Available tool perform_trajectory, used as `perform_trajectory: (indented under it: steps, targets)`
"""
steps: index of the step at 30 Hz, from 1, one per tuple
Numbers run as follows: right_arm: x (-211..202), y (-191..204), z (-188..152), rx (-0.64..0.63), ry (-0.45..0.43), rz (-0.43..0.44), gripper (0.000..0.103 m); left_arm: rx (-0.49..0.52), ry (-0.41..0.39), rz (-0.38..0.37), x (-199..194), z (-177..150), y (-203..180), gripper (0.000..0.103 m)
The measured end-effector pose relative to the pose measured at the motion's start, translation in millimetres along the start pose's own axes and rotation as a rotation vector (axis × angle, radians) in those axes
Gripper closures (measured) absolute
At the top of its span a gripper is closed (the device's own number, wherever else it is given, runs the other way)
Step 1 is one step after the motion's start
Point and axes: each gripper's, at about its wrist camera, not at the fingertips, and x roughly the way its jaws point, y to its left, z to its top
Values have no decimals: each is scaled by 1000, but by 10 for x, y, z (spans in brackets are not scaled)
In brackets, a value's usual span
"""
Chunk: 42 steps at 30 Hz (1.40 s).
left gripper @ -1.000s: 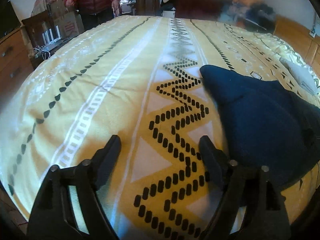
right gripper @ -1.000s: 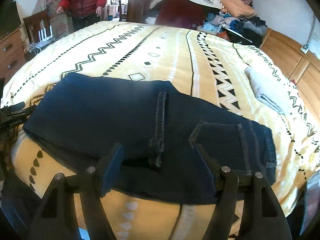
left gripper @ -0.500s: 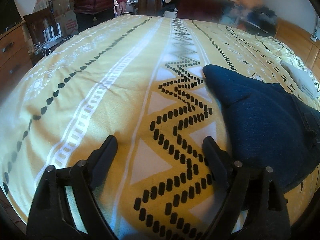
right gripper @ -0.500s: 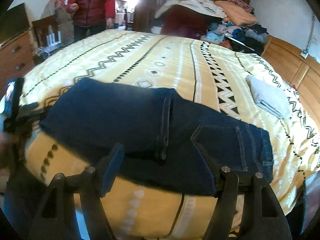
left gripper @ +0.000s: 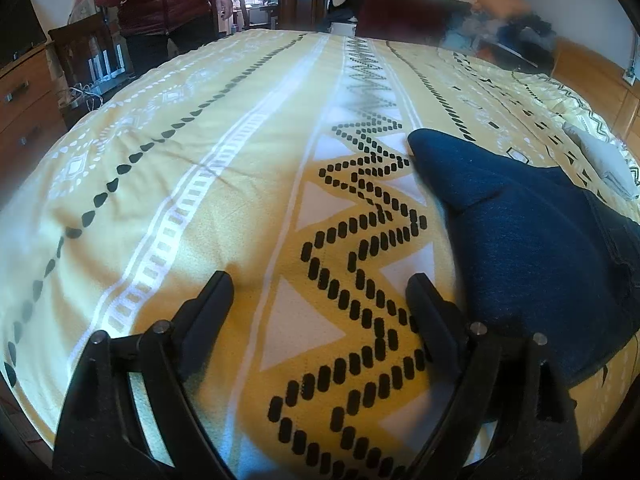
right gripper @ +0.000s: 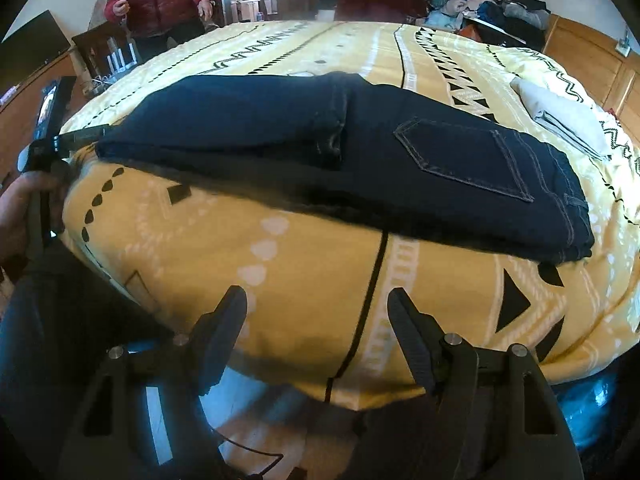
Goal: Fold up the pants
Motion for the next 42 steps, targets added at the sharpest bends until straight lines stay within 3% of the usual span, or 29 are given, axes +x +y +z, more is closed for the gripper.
perform_trajectory:
  steps: [42]
  targets:
    - [107, 15, -11, -20, 32, -8, 28, -2, -2, 0, -3, -3, 2, 13]
